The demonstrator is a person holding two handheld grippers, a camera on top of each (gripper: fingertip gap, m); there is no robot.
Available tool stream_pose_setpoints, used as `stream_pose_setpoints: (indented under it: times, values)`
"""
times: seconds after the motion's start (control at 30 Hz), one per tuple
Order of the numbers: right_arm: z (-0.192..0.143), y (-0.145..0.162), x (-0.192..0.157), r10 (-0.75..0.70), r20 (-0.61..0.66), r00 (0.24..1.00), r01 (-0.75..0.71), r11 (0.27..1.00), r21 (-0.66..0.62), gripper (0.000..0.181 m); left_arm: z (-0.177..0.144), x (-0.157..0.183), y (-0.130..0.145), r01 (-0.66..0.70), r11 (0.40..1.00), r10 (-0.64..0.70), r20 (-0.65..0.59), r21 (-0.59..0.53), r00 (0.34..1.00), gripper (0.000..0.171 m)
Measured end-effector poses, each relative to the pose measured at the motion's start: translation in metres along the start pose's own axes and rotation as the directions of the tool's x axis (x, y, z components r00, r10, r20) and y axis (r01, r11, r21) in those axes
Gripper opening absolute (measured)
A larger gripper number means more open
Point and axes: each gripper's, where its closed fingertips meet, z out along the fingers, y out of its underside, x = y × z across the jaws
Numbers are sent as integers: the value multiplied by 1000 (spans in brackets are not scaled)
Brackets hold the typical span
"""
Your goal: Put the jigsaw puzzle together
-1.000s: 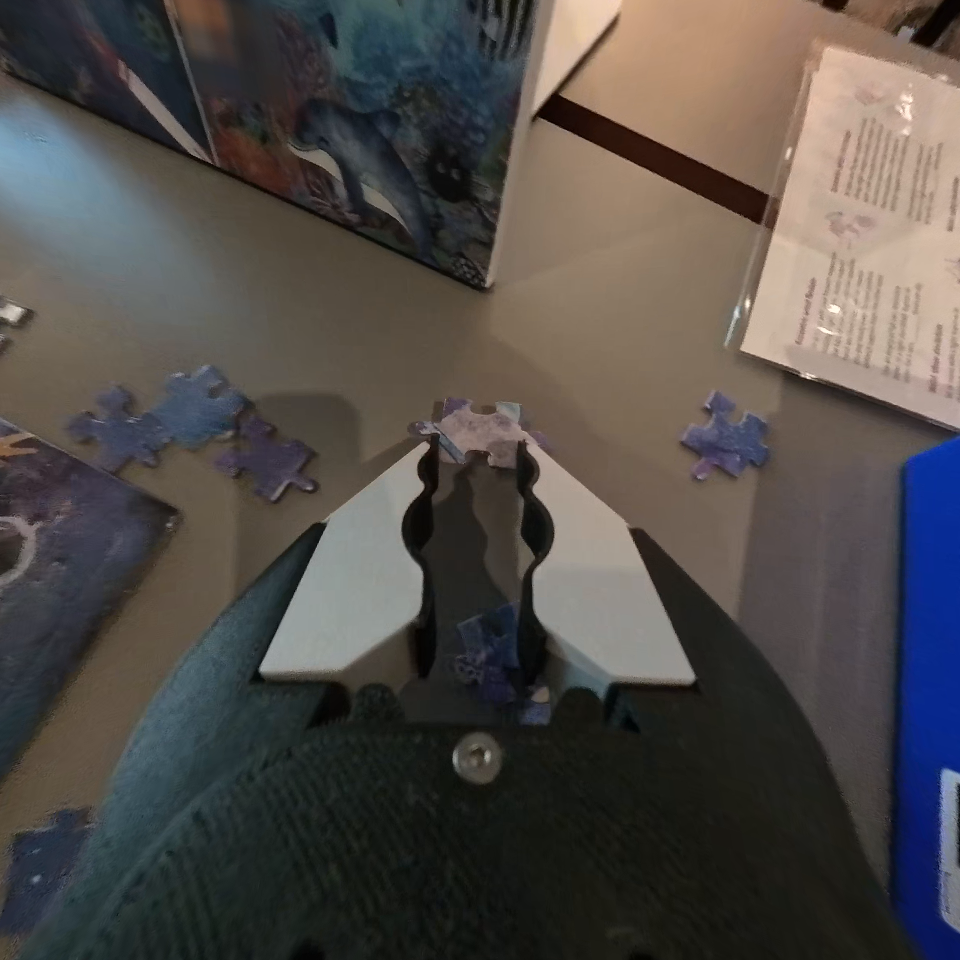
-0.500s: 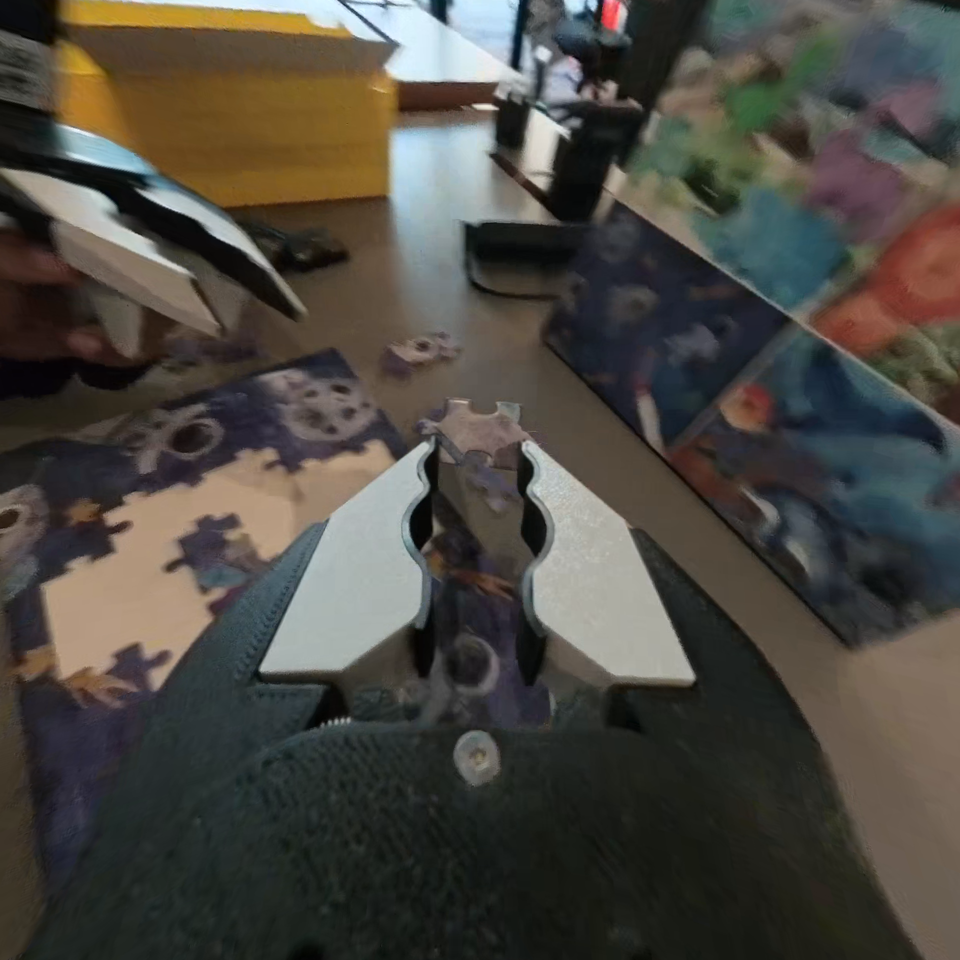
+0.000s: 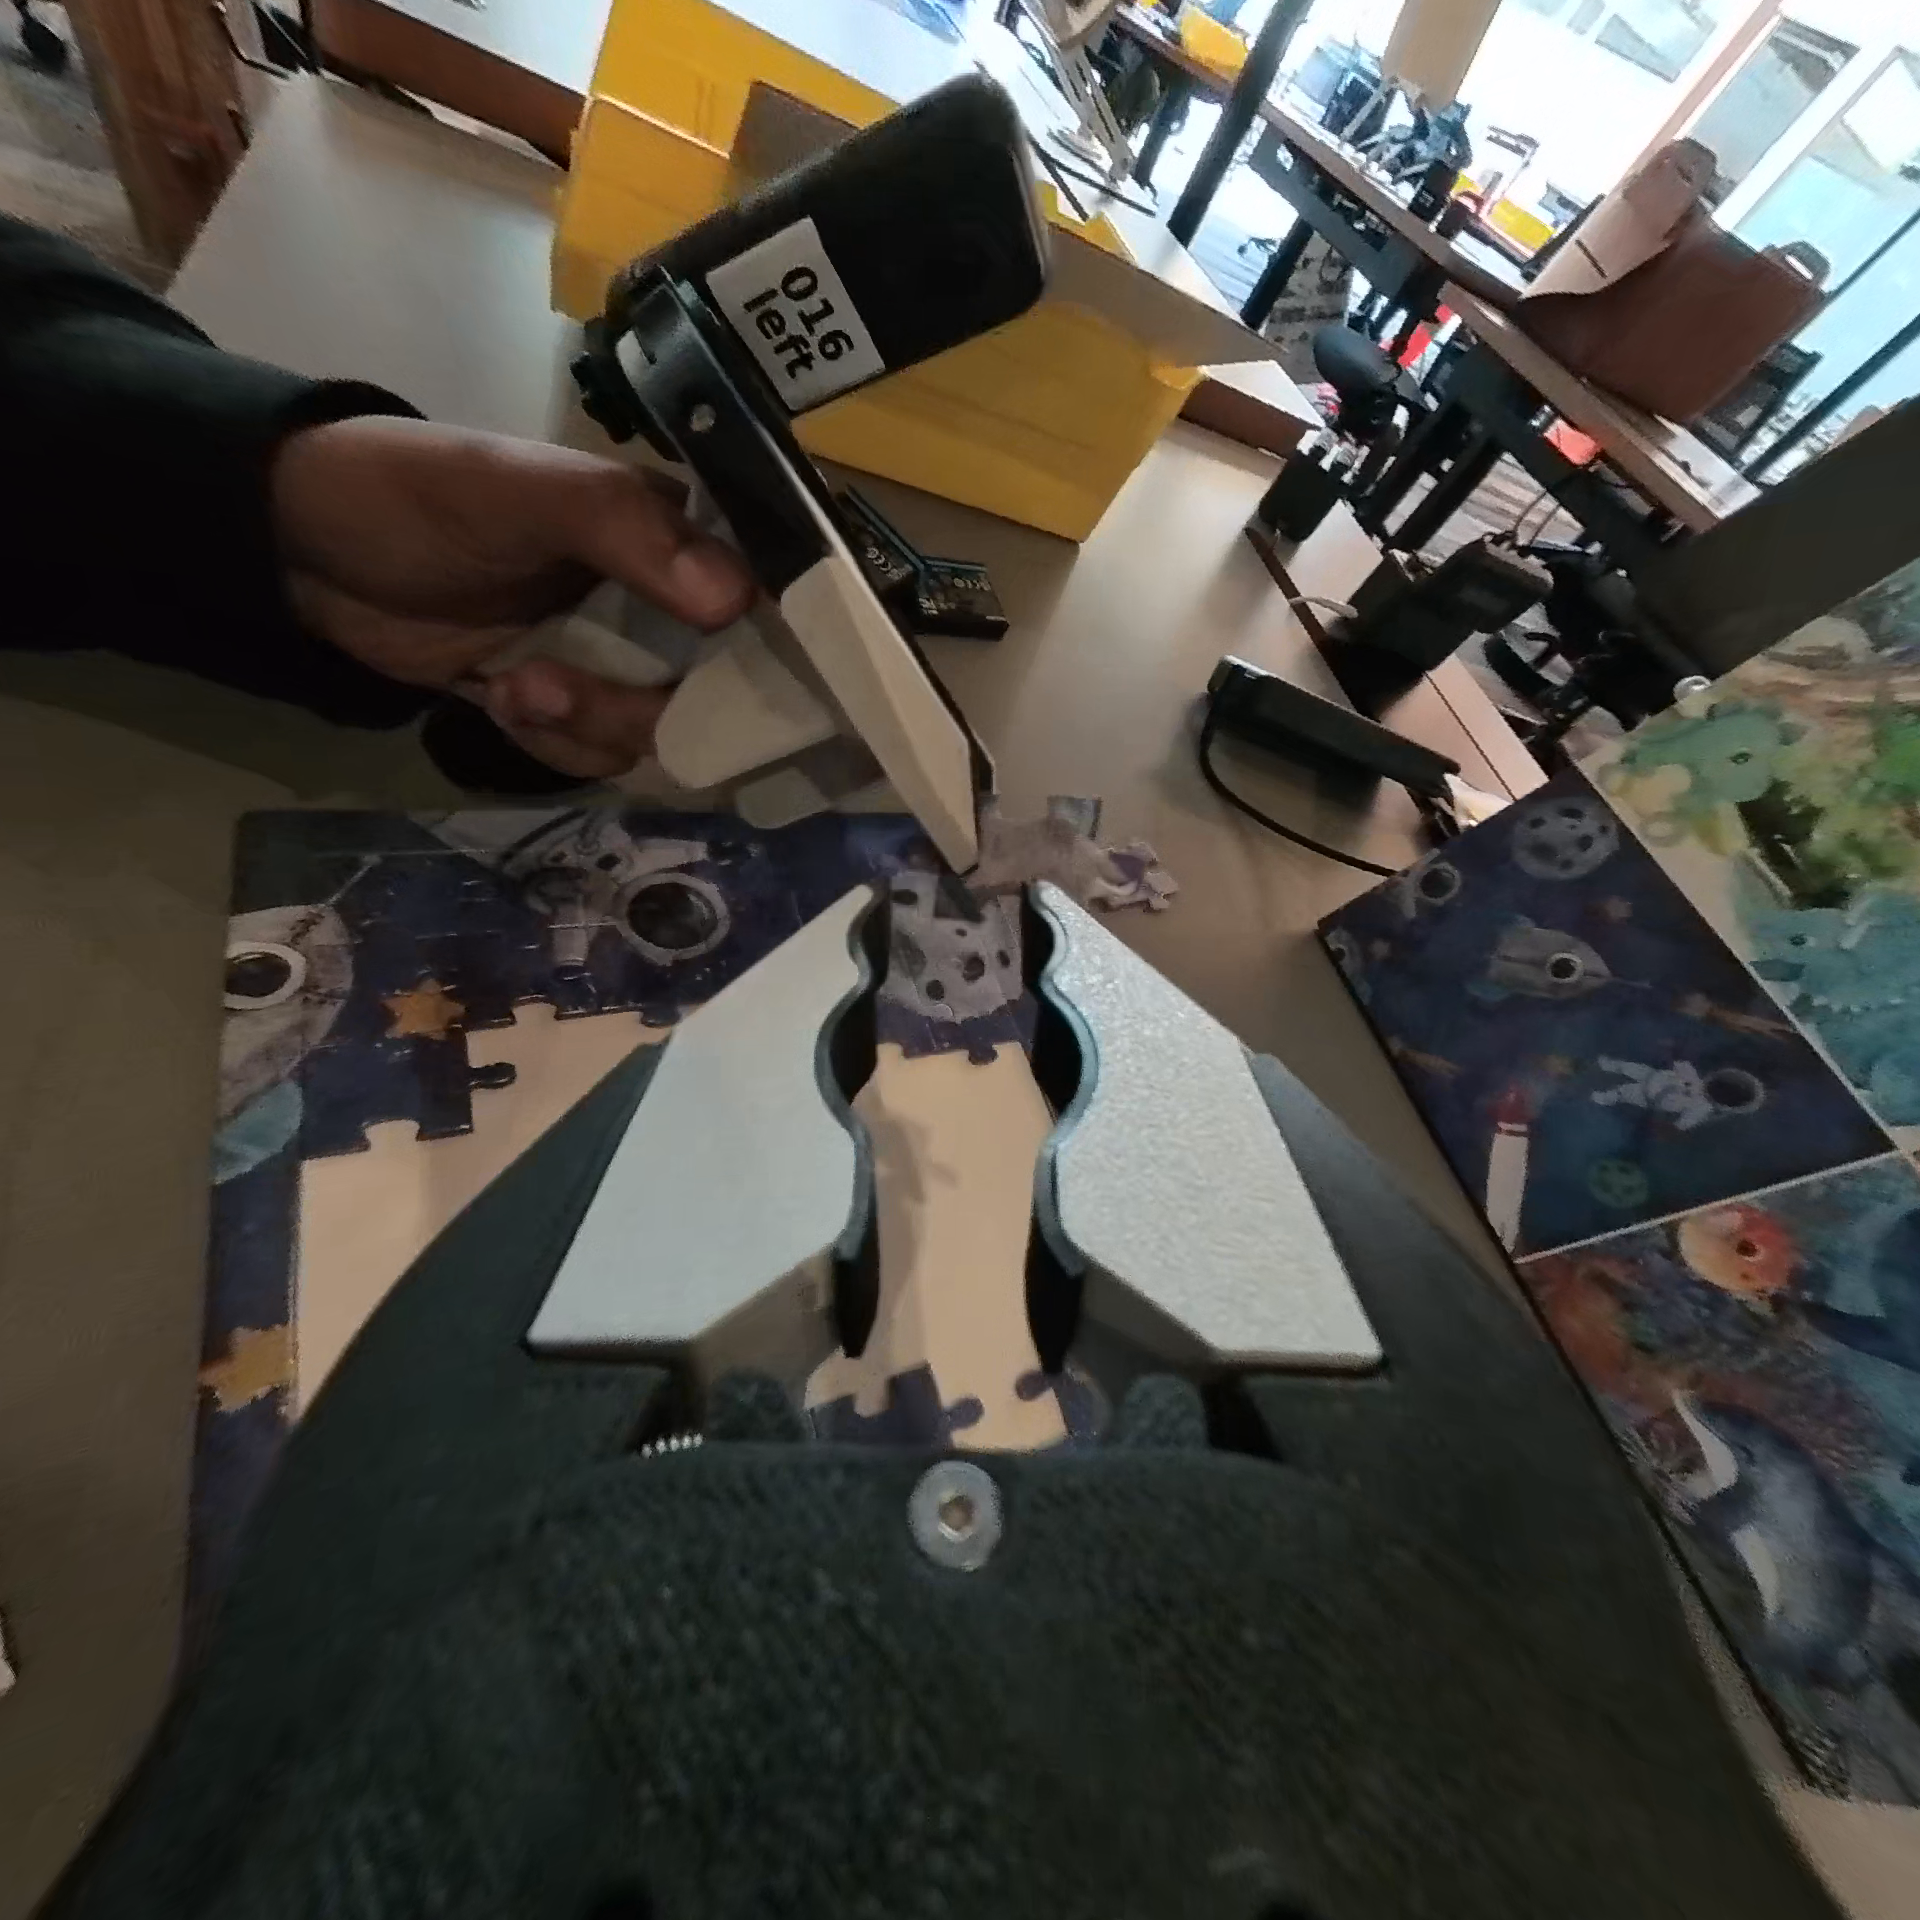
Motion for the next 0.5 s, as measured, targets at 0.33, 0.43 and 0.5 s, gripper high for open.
stream_pose_setpoints:
  times: [0.33,0.43,0.5]
  values:
    - [-10,1,21,305,83,949,-313,944,100,32,-3,0,6,-44,998,44,-2,-48,999,0]
    - [-8,4,18,418,181,890,-438,894,91,32,1,1,14,-88,991,90,10,-101,996,0]
    - [-5,6,8,466,266,844,-495,867,52,32,3,2,18,-109,986,111,8,-125,994,0]
